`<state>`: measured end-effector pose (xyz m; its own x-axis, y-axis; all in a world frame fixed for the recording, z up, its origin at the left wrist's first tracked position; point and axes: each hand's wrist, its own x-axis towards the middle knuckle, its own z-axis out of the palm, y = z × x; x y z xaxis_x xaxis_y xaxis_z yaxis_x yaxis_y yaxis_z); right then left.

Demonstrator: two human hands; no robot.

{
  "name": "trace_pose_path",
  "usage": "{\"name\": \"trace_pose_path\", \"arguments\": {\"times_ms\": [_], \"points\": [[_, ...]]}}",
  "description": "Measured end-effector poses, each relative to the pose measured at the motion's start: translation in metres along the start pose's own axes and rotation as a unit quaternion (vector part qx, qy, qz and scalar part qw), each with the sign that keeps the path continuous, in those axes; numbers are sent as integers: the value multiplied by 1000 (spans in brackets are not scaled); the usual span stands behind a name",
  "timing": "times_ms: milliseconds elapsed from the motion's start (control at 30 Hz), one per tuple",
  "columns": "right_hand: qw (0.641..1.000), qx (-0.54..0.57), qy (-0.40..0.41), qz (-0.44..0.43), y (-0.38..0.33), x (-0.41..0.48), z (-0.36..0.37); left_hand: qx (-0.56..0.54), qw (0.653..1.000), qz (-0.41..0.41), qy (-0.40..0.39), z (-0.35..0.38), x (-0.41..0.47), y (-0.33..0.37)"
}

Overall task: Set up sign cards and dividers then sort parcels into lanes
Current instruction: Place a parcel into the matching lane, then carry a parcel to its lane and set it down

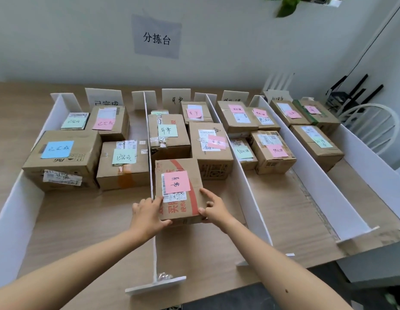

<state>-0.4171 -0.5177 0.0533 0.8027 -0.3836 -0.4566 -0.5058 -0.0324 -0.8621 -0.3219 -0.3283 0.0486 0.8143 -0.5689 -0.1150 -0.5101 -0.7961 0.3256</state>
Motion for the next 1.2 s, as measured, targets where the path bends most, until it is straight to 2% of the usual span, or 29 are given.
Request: {"name": "trace_pose_path", "arguments": {"times_ms": [200, 400, 767, 1033, 1200], "points": [[1000, 3, -13, -10, 14, 6, 2, 41, 999, 9, -28, 4, 3, -1], [1000, 8, -19, -9, 25, 11, -2, 147, 987, 23, -54, 6, 3, 10], [999, -9, -29, 32, 57, 24, 7, 267, 952, -24, -150, 20, 28, 39], [998, -26, -37, 37, 56, 39, 1, 274, 940, -54, -197, 32, 36, 43], [998, -36, -36, 30, 59, 46, 4, 268, 941, -71, -194, 36, 39, 40]]}}
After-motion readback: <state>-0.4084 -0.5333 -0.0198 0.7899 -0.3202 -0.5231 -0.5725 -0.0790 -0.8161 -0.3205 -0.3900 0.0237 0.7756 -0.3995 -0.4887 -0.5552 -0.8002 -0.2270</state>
